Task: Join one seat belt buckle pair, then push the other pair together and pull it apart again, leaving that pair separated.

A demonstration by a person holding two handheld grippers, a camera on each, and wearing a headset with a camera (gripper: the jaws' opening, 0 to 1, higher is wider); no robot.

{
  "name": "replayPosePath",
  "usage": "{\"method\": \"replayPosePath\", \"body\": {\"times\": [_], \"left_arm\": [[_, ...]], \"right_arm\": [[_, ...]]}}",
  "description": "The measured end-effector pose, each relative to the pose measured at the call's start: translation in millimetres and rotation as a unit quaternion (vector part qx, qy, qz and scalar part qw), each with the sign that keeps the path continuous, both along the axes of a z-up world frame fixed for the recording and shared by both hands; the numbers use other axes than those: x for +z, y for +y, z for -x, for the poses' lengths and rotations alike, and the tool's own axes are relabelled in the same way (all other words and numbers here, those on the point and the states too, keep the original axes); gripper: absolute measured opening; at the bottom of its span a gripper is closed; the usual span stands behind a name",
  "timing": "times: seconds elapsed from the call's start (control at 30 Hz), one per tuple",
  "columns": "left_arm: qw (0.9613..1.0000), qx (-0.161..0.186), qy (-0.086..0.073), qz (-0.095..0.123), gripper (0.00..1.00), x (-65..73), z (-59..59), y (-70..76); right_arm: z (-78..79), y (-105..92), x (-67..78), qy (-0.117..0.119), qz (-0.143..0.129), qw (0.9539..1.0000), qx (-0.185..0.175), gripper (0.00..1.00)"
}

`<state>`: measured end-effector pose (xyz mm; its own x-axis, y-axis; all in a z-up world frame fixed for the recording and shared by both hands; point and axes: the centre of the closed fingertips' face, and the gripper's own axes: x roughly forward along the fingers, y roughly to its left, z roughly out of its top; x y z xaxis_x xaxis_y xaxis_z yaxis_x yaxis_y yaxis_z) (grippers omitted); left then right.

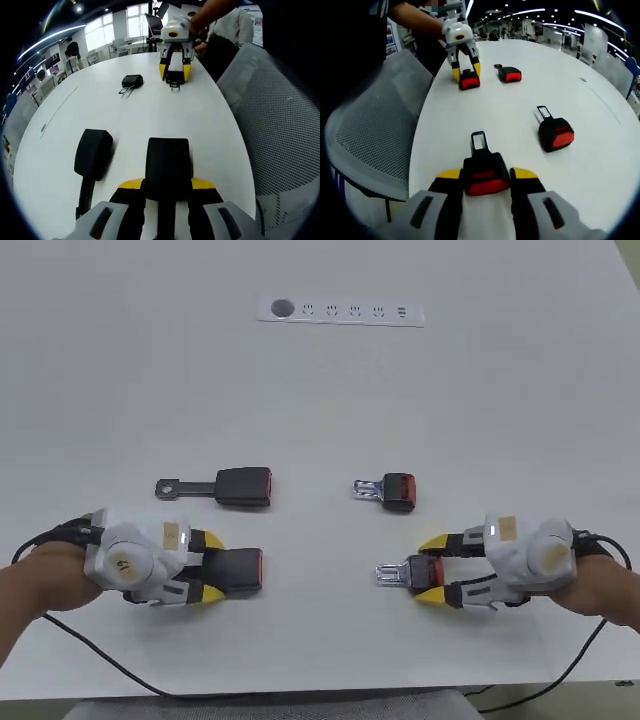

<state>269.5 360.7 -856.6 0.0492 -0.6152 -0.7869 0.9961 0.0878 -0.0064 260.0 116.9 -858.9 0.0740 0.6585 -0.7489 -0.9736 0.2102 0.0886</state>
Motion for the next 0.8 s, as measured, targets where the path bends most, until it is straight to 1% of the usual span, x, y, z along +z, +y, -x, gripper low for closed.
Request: {"method": "replayPosePath", "body": {"times": [0.47,0.6,0.8], "left_arm": [[0.9999,-0.009,0.002,-0.007,0.34,-3.2,-0.9,-1.1],[0.9999,-0.006,0.003,-0.009,0.34,-3.1,-0.4,-1.9],[0.9999,-0.006,0.005,-0.011,0.34,-3.4,-0.2,-2.4]], "right_arm": [[-2.7,1.2,-0.9,0.001,-0.006,1.0,-0.005,0.37],[-4.6,4.7,-1.1,0.0,-0.012,0.9999,-0.013,0.37],[-6.1,11.8,-0.7,-0.002,-0.018,0.9998,-0.008,0.37]]}}
